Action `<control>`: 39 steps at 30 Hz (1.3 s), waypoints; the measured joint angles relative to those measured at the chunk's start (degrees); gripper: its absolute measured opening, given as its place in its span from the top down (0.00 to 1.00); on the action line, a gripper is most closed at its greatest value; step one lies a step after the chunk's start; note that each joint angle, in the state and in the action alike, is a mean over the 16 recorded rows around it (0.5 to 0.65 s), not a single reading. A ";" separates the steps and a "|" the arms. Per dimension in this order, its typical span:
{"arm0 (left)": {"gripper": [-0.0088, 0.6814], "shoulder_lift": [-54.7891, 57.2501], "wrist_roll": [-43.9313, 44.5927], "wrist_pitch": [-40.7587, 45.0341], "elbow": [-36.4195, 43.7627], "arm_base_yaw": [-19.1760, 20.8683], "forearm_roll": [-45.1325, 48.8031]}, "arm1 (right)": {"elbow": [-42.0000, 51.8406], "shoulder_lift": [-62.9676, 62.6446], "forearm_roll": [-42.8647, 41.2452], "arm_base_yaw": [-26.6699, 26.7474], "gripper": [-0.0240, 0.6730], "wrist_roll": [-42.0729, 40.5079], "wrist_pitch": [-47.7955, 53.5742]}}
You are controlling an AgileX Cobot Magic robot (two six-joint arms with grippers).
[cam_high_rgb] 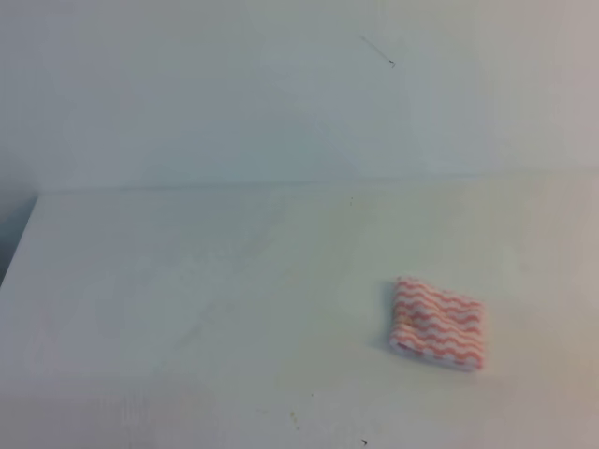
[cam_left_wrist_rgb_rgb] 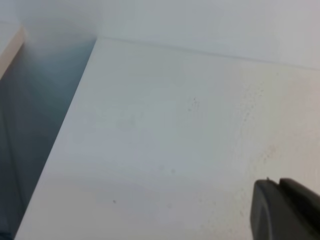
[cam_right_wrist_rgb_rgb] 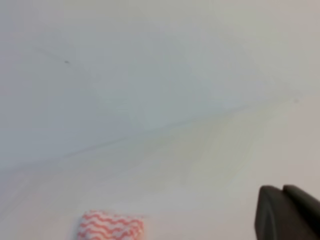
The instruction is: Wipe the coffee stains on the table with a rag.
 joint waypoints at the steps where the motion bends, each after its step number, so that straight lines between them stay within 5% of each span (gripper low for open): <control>1: 0.99 0.00 0.00 0.00 0.00 0.00 0.00 | 0.18 -0.26 1.91 -1.81 0.97 -0.48 0.42; 12: 0.99 0.00 0.00 -0.06 -0.16 0.00 0.00 | 7.29 -4.52 14.61 -15.68 0.97 -12.41 1.53; 26: 0.99 0.00 0.01 -0.36 -0.16 0.00 0.00 | 14.03 -5.82 26.31 -18.67 0.97 -39.85 -7.76; 39: 0.99 0.20 -0.02 -0.24 -0.47 0.00 -0.01 | 14.00 -5.82 27.92 -20.07 0.97 -40.89 -7.75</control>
